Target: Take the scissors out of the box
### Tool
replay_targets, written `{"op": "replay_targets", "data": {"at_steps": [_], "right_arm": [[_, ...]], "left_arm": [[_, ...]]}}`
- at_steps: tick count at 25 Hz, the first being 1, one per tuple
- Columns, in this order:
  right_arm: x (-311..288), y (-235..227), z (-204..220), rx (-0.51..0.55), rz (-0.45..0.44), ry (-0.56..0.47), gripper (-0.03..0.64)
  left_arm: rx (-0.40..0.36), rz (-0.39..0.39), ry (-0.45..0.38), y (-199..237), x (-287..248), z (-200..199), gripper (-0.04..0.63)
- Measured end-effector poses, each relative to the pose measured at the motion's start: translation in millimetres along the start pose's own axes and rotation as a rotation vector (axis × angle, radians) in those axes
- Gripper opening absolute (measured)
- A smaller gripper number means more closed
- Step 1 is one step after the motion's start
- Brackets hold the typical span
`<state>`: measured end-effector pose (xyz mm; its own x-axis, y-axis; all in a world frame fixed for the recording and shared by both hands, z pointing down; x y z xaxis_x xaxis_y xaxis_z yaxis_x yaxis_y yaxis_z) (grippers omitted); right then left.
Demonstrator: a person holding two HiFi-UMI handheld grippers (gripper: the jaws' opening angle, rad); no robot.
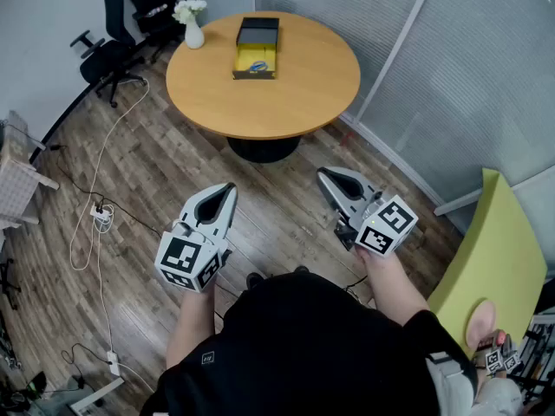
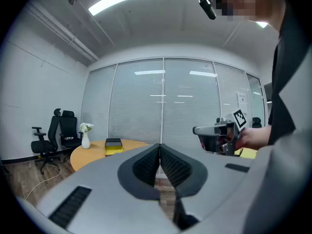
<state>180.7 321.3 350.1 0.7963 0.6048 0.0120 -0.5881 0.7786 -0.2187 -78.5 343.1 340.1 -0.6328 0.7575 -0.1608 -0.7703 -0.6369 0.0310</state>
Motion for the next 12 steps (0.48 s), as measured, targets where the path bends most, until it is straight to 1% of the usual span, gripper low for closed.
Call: {"op": "replay_targets", "data": {"at_steps": [8, 12], "right_arm": [[-20.6, 13.4, 3.4, 0.007, 0.001, 0.008, 0.035], [-34.9, 26.8, 3.2, 0.052, -0.009, 0.026, 0.035]], "left_arm": [[-0.002, 0.003, -0.003, 16.7, 14.6, 4.4, 0.014], [0.004, 0.006, -0.010, 27.4, 26.4, 8.1, 0.014]]}}
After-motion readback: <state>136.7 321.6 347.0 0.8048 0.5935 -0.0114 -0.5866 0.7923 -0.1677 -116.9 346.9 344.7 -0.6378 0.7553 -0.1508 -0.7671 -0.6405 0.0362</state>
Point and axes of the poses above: the fingertips, and each gripper's own axes: x backward along the fingers, y to its left, z out of its underside, the point moved 7 cm from there along x, backward along the fingers, and after that the axes turned 1 degree about y, right-handed, at the moved point
